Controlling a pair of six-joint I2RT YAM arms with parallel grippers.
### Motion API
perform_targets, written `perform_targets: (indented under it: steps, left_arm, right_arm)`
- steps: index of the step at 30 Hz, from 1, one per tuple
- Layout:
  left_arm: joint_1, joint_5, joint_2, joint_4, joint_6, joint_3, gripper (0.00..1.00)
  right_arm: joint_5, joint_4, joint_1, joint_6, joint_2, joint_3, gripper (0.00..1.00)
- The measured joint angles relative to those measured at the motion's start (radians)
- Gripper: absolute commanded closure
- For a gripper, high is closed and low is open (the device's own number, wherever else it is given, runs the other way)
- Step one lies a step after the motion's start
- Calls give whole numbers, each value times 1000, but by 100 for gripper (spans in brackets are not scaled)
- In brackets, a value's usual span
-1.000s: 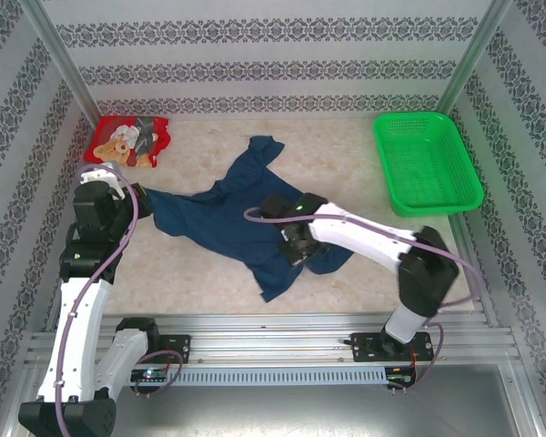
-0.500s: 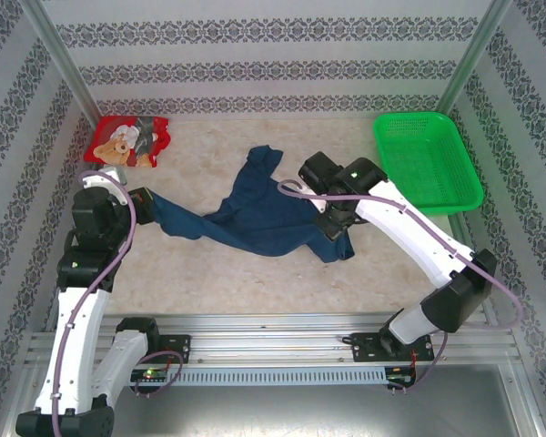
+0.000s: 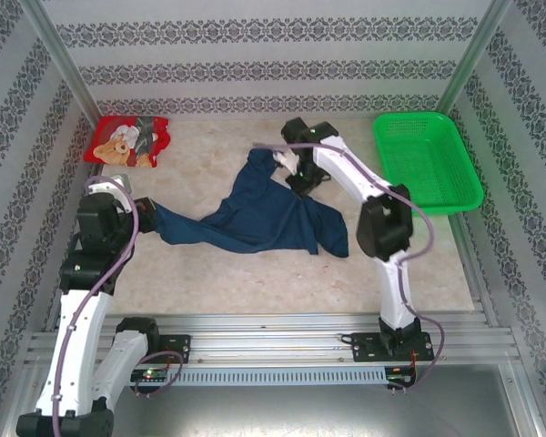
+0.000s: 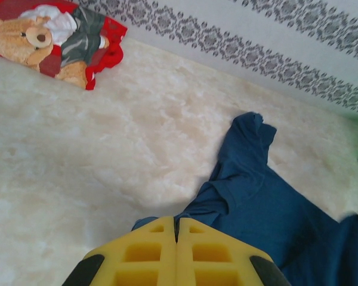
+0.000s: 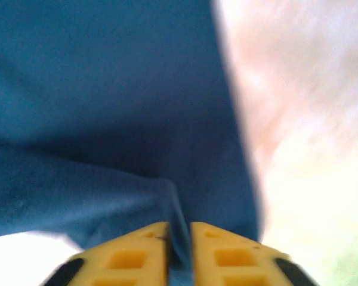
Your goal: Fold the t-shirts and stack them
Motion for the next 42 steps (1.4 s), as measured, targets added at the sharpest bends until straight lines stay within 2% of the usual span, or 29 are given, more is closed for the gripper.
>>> perform_targets:
  steps: [3,7,10,14,17,20,22,25,30,36,42]
  left_arm:
    - [-18,-3,42,31,7,-12,100]
    - [-37,-2,77,64,8,-34,100]
    - [-43,-4,91,85,8,-53,100]
    - [-44,-11,103,105,8,-80,100]
    - [-52,-15,117,124,7,-95,100]
    - [-57,-14,134,140,7,-98,100]
    - [-59,-14,144,150,8,-98,100]
    - [-69,-13,155,158,8,-98,100]
    - [-75,-10,163,166,8,-98,100]
    - [-75,-10,164,166,8,-98,100]
    - [-75,-11,164,165,8,-98,100]
  right_arm:
    - [-37,64,-54,44,121,192,48]
    - [-56,75,-99,151,72,171,44]
    - [-81,113,-97,246,-119,-78,40]
    - [-214,211,-82,447,-513,-517,38]
    - [-339,352,-122,651,-819,-852,37]
    - [-411,518,-166,840,-985,-1141,39]
    - [-451,648,-172,940,-991,-1283,41]
    - [-503,856,-179,1085,-917,-1448,45]
    - [-555,1071,-178,1239,-832,-1511,47]
    - [-562,1153,-178,1304,-835,-1511,49]
    - [-564,1135,-178,1340,-838,-1519,49]
